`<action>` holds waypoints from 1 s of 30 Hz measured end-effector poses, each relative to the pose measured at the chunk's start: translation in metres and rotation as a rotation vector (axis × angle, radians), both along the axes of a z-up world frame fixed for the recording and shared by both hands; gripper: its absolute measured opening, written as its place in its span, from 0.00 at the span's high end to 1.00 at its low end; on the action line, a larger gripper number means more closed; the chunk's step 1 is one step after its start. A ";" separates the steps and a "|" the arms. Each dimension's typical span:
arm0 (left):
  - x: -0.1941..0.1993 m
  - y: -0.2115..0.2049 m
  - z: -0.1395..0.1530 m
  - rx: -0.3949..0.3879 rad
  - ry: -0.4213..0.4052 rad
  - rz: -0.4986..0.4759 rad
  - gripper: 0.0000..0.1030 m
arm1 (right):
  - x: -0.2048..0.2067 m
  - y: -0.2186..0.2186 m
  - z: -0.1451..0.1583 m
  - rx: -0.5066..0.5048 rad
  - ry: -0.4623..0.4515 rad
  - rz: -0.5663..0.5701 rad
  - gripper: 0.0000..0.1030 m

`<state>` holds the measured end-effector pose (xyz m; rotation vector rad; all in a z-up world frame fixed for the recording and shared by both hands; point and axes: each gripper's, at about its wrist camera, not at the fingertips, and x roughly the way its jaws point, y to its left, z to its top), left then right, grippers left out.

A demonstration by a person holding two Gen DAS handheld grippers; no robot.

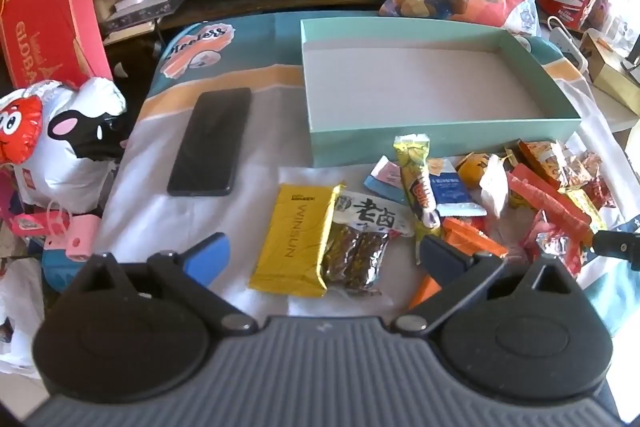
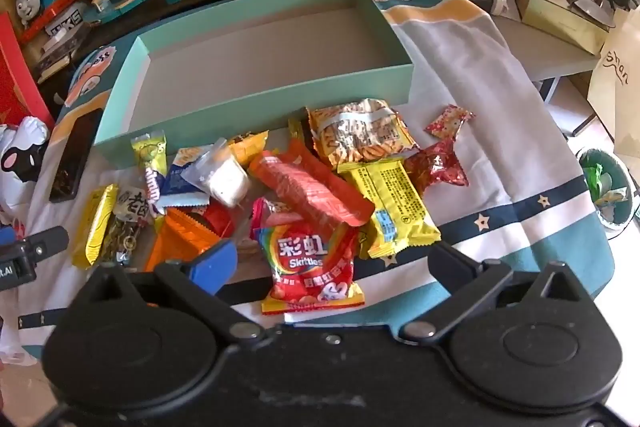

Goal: Organize snacks
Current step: 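Approach the snack pile with both tools open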

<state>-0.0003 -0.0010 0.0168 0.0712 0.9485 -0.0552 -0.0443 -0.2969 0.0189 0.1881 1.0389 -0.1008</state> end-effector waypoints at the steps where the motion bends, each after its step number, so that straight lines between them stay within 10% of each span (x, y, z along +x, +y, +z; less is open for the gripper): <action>1: 0.000 0.000 0.000 0.003 0.000 0.001 0.00 | 0.001 0.000 0.000 0.002 0.001 0.000 0.00; 30: 0.005 -0.001 -0.010 0.020 0.032 -0.033 0.00 | 0.002 -0.001 -0.005 0.049 0.036 -0.004 0.00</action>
